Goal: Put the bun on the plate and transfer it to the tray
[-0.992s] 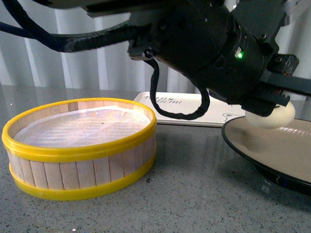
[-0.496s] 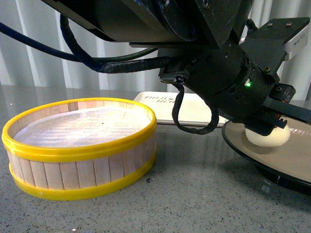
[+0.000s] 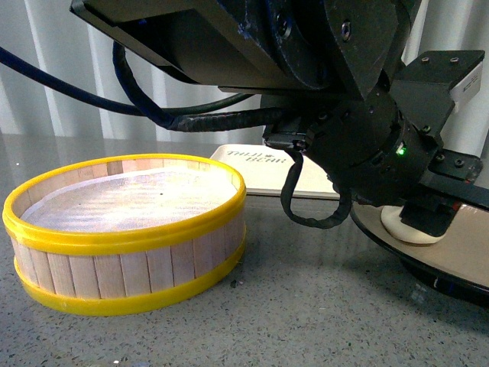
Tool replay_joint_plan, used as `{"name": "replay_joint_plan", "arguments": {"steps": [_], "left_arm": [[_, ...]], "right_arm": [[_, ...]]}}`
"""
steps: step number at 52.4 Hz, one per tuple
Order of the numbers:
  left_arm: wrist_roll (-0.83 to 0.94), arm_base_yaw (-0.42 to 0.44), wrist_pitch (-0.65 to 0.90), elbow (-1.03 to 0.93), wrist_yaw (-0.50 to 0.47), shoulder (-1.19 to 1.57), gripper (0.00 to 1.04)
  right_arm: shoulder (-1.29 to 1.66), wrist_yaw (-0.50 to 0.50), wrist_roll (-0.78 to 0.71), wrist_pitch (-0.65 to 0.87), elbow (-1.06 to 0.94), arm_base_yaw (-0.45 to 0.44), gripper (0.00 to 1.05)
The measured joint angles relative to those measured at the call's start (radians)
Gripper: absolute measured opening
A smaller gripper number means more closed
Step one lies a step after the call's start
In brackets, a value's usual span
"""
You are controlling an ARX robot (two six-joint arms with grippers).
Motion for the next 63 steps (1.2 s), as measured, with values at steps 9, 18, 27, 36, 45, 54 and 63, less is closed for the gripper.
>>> {"name": "replay_joint_plan", "arguments": {"steps": [9, 18, 27, 36, 45, 54, 63], "left_arm": [[-0.040, -0.002, 0.000, 0.000, -0.002, -0.011, 0.63], [-0.081, 0.009, -0.013, 0.003, 0.001, -0.051, 0.93], [-0.113, 0.020, -0.040, 0.006, 0.015, -0.086, 0.98], [-0.120, 0.041, -0.039, 0.006, -0.003, -0.113, 0.98], [-0.133, 0.114, -0.016, 0.008, -0.081, -0.124, 0.98], [-0.187, 0.259, -0.012, 0.029, -0.206, -0.124, 0.98], [-0.198, 0.404, -0.006, 0.029, -0.261, -0.127, 0.98]], "right_arm": [[0.000, 0.000, 0.000, 0.000, 0.000, 0.000, 0.96], [0.000, 0.000, 0.000, 0.000, 0.000, 0.000, 0.96], [0.000, 0.000, 0.000, 0.000, 0.000, 0.000, 0.96], [0.000, 0.000, 0.000, 0.000, 0.000, 0.000, 0.96], [0.000, 0.000, 0.000, 0.000, 0.000, 0.000, 0.96], [0.000, 0.000, 0.000, 0.000, 0.000, 0.000, 0.96], [0.000, 0.000, 0.000, 0.000, 0.000, 0.000, 0.96]]}}
